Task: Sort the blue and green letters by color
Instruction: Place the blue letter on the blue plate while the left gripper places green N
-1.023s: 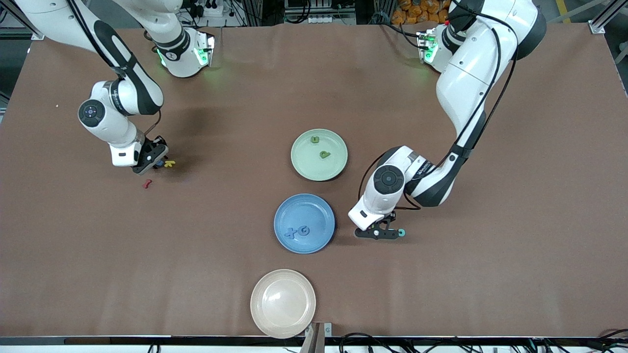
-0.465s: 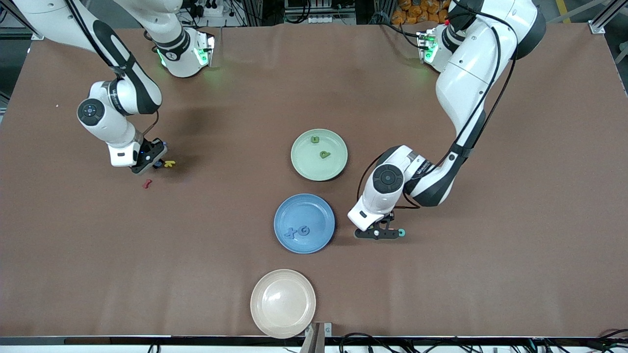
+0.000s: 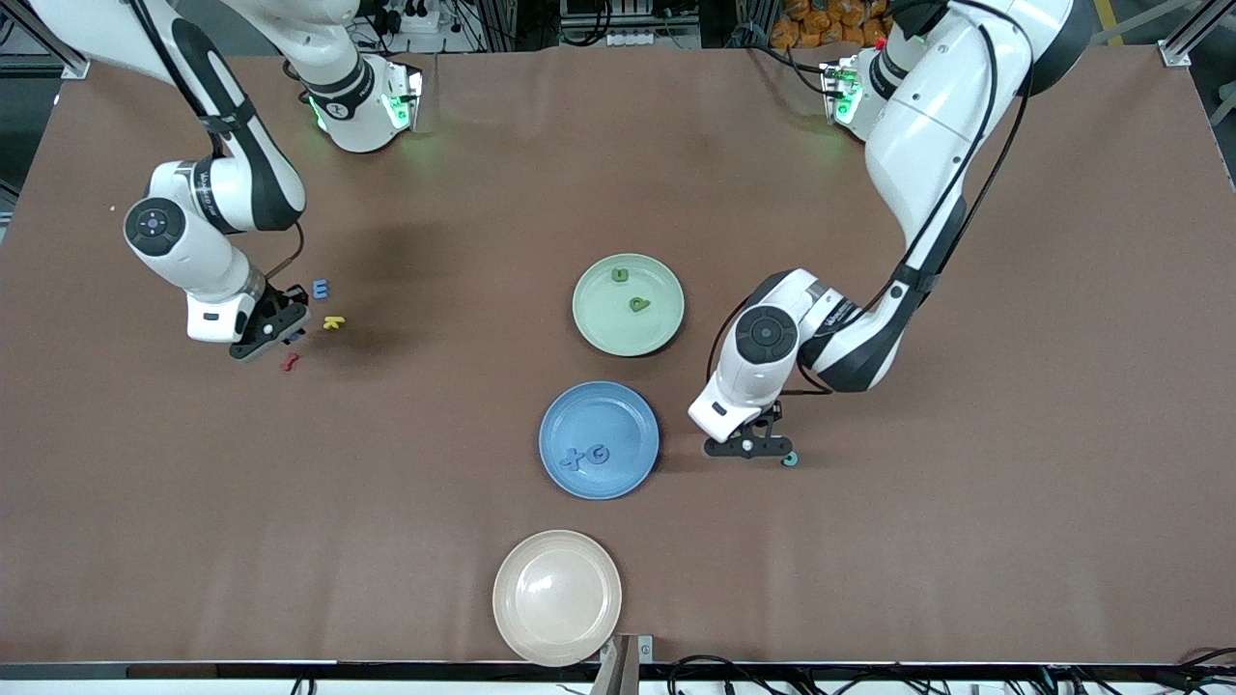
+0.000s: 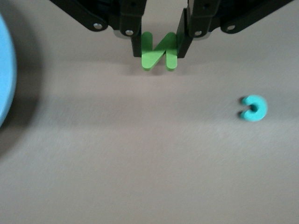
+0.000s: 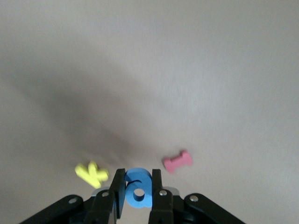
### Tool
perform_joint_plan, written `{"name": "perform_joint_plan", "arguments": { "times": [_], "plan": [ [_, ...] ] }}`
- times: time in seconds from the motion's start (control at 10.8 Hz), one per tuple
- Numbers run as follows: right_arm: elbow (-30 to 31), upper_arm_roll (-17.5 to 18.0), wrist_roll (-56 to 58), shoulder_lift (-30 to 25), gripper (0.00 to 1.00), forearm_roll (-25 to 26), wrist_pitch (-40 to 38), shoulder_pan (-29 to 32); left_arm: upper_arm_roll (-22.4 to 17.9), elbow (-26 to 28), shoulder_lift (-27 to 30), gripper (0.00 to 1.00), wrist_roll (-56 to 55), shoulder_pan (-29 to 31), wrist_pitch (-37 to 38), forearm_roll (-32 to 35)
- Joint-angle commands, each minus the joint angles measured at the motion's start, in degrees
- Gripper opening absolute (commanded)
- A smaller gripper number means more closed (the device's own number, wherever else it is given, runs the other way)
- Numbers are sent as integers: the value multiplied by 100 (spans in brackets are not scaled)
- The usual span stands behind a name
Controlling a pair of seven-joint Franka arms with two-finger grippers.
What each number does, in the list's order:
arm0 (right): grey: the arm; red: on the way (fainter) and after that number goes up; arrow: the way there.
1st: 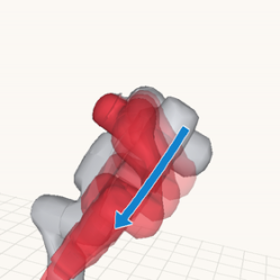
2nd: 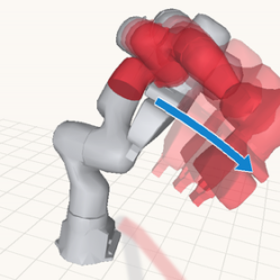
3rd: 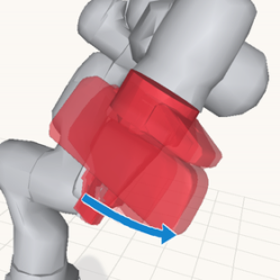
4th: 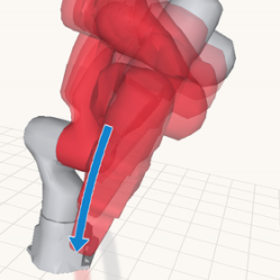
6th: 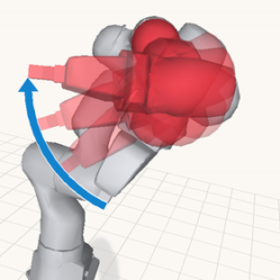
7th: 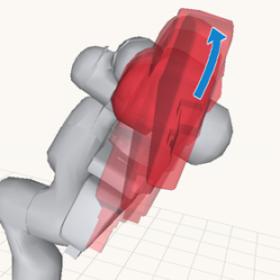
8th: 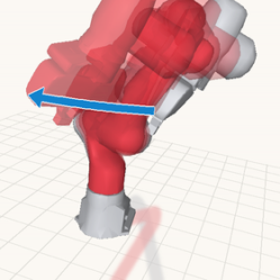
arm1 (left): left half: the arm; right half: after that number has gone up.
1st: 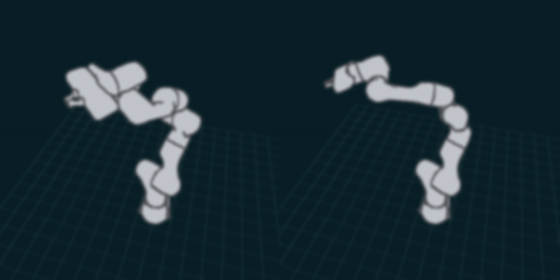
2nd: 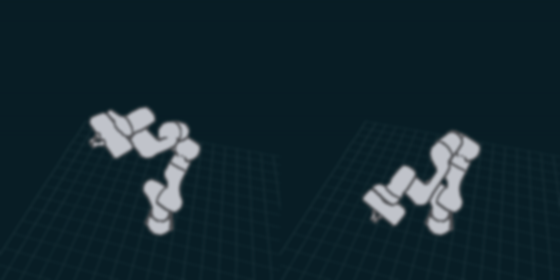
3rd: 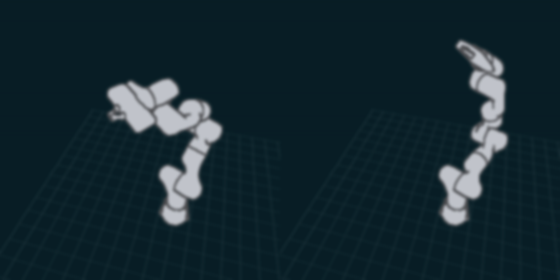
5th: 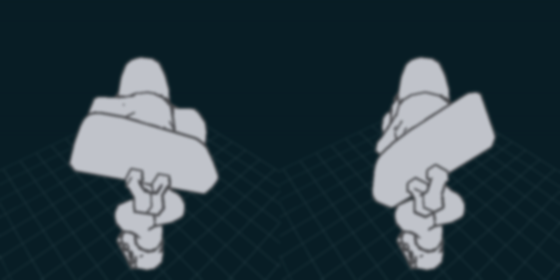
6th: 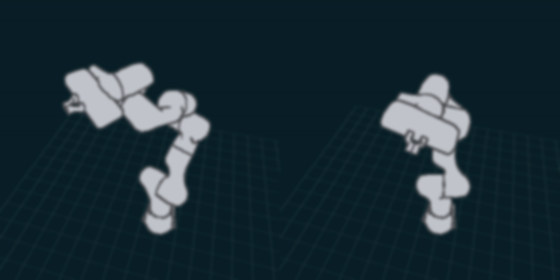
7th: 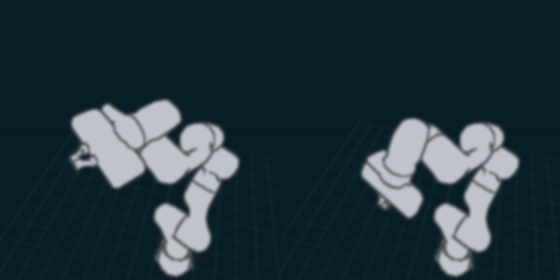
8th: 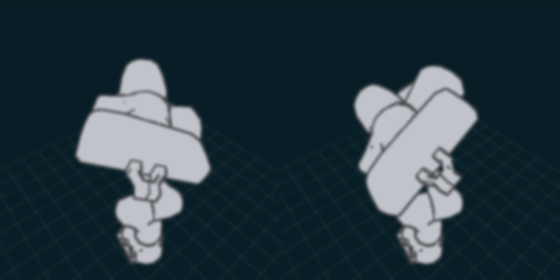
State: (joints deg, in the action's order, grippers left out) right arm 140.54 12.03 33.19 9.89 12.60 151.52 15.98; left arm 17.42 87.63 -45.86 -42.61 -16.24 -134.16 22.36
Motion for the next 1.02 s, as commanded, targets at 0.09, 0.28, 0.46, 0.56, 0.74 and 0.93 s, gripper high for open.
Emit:
{"name": "perform_joint_plan", "arguments": {
  "times": [0.09, 0.28, 0.46, 0.56, 0.74, 0.93],
  "plan": [
    [-1148, 483, -2066, 188, 0, -615, -911, -761, 568, 2018, 1446, 0, 94, 831, -505, -91],
    [-2009, 502, -3199, 582, 0, -960, -1264, -1358, 693, 2414, 1772, 0, 86, 903, -505, -100],
    [-2896, 493, -4596, 1205, 0, -961, -1266, -1938, 877, 2574, 1878, 0, -72, 895, -506, -109],
    [-3388, 493, -5238, 1574, 0, -961, -1257, -2176, 1008, 2670, 1922, 0, -316, 903, -497, -109],
    [-4373, 484, -6538, 2400, 0, -865, -1213, -2746, 1280, 2759, 1984, 0, -799, 877, -497, -109],
    [-5130, 467, -7385, 3043, 0, -733, -1195, -3170, 1658, 2777, 1975, 0, -1555, 807, -444, -100]
  ]
}}
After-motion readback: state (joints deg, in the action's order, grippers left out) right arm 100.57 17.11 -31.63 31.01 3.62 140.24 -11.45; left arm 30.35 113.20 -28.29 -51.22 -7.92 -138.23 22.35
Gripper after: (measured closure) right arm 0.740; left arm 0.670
